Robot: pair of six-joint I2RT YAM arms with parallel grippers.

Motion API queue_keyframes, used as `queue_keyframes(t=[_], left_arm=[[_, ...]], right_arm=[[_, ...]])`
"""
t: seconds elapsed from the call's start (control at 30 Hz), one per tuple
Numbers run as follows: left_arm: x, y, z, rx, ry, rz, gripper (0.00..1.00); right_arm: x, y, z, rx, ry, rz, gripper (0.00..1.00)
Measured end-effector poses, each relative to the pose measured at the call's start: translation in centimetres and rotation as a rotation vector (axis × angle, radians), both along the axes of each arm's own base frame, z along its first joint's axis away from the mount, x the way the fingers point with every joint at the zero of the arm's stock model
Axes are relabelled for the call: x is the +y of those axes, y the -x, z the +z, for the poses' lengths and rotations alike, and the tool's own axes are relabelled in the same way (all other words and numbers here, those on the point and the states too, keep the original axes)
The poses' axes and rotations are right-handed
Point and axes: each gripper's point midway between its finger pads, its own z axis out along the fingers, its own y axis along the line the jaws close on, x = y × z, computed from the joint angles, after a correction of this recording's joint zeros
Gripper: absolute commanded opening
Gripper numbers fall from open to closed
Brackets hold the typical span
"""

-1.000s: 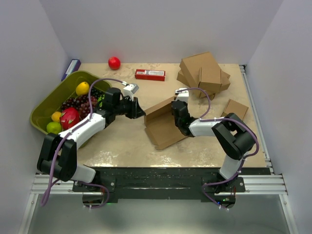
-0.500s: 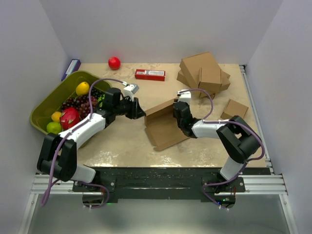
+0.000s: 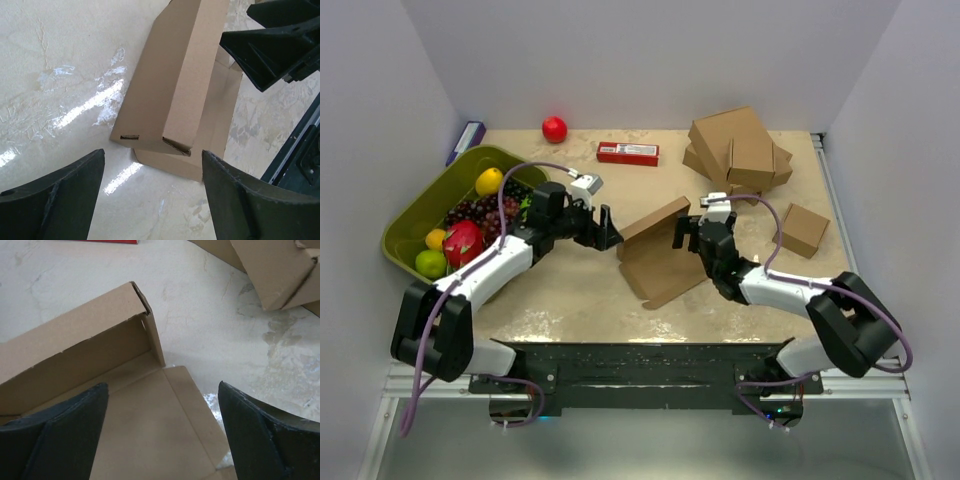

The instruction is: Fold the paper box

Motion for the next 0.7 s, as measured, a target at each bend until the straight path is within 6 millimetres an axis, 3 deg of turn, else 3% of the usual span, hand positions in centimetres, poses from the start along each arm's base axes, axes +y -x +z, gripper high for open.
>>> queue_keyframes(t=[0.17, 0.33, 0.5, 0.7], left_arm=[[0.2, 0.3, 0.9, -0.036, 0.008, 0.004, 0.83], [0.7, 0.4, 2.3, -0.092, 0.014, 0.022, 0.83], [1.6, -0.1, 3.7, -0.166, -0.011, 0.069, 0.84], [2.9, -1.2, 4.3, -0.204, -0.063, 0.142, 0.82]], right_arm=[[-0.6, 1.1, 0.4, -0.019, -0.031, 0.026, 0.99], [-1.6, 0.4, 2.1, -0.040, -0.113, 0.036, 0.99], [-3.9, -0.4, 4.0, -0.054, -0.194, 0.005, 0.99], [-3.6, 0.3, 6.4, -0.023, -0.262, 0.058, 0.99]])
